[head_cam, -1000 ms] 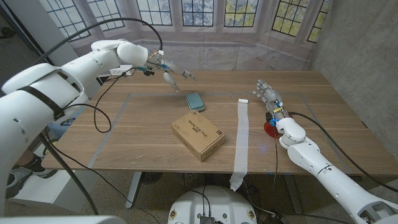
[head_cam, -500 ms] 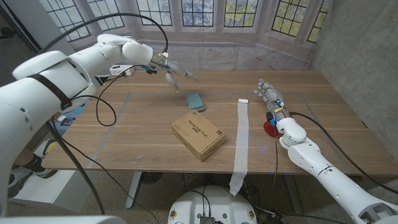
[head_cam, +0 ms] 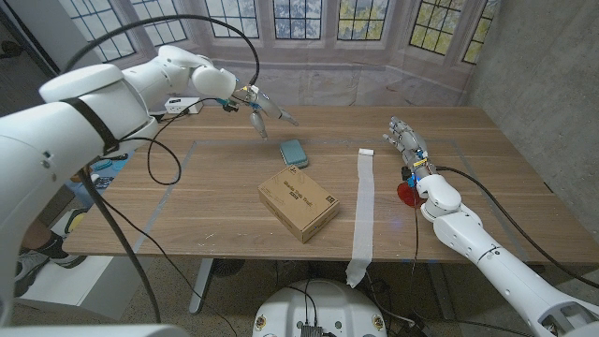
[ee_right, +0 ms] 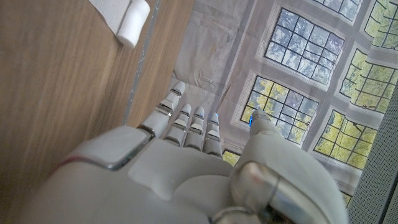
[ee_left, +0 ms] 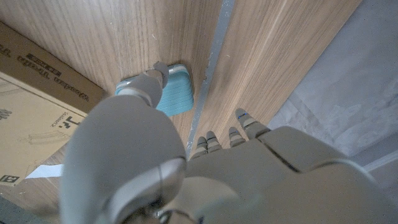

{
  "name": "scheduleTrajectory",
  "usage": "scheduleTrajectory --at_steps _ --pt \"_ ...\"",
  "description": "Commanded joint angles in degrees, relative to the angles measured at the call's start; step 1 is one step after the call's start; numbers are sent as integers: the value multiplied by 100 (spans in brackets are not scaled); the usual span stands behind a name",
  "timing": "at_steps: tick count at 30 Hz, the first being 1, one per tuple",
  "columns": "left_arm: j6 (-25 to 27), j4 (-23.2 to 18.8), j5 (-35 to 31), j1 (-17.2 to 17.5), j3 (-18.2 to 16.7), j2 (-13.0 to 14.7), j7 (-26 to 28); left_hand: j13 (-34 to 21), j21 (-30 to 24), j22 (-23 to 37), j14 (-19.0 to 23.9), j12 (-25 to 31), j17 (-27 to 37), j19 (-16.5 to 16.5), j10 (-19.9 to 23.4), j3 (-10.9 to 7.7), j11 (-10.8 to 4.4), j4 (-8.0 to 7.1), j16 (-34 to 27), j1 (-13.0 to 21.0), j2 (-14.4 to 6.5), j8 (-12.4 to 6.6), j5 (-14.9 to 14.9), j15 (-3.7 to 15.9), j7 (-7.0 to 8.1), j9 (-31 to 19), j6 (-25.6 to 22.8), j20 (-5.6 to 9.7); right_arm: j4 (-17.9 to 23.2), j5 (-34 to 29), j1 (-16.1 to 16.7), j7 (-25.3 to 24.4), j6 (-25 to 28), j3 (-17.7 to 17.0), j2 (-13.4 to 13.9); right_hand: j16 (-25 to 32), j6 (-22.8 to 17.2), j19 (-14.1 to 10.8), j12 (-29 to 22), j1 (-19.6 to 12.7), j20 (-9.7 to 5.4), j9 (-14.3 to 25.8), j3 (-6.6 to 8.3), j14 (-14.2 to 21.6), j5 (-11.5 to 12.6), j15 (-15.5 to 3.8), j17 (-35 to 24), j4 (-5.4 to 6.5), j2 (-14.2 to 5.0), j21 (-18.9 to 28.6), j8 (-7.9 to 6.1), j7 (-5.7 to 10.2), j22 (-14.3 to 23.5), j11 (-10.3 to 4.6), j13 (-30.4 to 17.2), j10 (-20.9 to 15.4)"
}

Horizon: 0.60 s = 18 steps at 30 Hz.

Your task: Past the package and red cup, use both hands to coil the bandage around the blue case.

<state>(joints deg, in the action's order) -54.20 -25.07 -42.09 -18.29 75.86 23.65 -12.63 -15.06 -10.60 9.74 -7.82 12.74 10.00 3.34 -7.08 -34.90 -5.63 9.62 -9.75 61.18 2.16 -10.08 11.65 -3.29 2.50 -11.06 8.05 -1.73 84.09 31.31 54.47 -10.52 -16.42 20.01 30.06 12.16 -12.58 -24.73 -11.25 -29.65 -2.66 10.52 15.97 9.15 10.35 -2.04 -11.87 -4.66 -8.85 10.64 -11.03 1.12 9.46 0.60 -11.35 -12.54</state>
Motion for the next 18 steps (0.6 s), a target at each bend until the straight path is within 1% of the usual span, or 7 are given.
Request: scheduleTrajectory --at_steps 1,7,12,18 --pt "507 382 -177 -193 755 -351 713 -19 -1 31 -47 39 26 -11 -50 40 7 -2 -23 78 0 -15 -13 4 -11 -31 49 3 -53 6 -45 -1 21 0 -12 26 -14 -33 -16 -5 -236 33 8 31 -18 -161 -15 -53 -33 38 -1 -14 23 11 -17 -1" --pt "730 420 -44 -194 976 -474 763 -24 -12 31 -41 74 26 -5 -8 59 -15 -11 -34 80 2 -37 -16 6 -4 -33 36 -2 -21 16 6 -28 14 -25 6 26 -16 -34 -15 -5 -234 33 10 31 -18 -162 -16 -59 -35 38 -3 -15 23 13 -18 2" --pt "770 422 61 -193 1101 -531 765 -24 -22 31 -27 102 25 3 27 85 -89 -19 -47 78 14 -65 -22 24 23 -33 -1 5 -15 34 46 -29 -5 -43 14 26 -15 -32 -15 -2 -235 34 9 28 -18 -159 -16 -63 -35 37 -3 -15 23 16 -18 5" --pt "811 425 187 -160 1178 -588 706 -23 -28 31 -20 122 25 9 55 104 -97 -26 -54 74 20 -83 -27 35 24 -33 -29 6 27 44 100 -47 -18 -58 22 26 -13 -29 -14 -1 -226 34 10 24 -17 -149 -17 -69 -37 35 -4 -16 23 20 -18 10"
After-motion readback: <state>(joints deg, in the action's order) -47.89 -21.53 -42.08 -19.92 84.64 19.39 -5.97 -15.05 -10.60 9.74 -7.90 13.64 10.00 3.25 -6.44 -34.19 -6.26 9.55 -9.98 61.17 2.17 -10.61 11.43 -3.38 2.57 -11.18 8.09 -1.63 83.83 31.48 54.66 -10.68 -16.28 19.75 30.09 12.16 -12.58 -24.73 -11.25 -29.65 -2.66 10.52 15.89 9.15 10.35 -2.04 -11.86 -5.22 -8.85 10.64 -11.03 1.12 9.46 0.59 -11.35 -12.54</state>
